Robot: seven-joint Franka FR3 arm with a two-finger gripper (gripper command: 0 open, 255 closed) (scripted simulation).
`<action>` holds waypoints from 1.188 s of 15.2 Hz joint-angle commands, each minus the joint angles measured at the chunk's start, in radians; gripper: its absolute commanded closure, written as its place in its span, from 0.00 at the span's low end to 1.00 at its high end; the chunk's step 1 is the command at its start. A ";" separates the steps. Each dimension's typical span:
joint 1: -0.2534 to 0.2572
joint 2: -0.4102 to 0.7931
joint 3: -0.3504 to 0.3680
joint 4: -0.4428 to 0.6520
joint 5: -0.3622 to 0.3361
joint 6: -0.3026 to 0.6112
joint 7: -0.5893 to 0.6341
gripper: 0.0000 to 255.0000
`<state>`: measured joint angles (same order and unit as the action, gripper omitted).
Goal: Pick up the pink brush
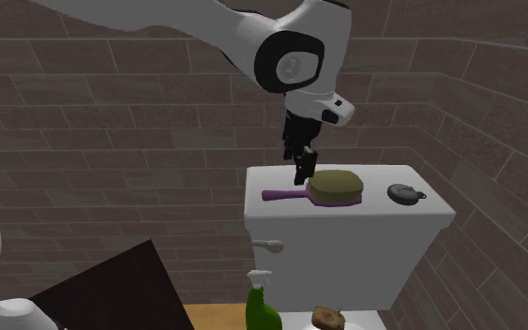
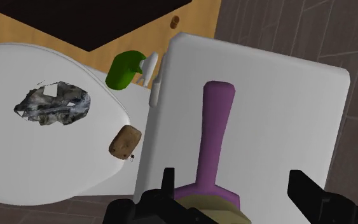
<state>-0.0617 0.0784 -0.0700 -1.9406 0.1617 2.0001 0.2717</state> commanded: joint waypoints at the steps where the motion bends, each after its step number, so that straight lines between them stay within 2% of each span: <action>1: -0.006 0.084 -0.005 0.061 0.013 0.001 0.020 0.00; 3: -0.012 0.142 -0.009 0.102 0.022 0.000 0.033 0.00; 12: -0.012 0.181 -0.006 0.051 0.034 0.089 0.016 0.00; 13: -0.012 0.180 -0.006 0.052 0.033 0.088 0.016 1.00; 18: -0.013 0.181 -0.007 0.054 0.034 0.086 0.015 1.00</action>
<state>-0.0763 0.2572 -0.0790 -1.8846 0.1941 2.0850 0.2865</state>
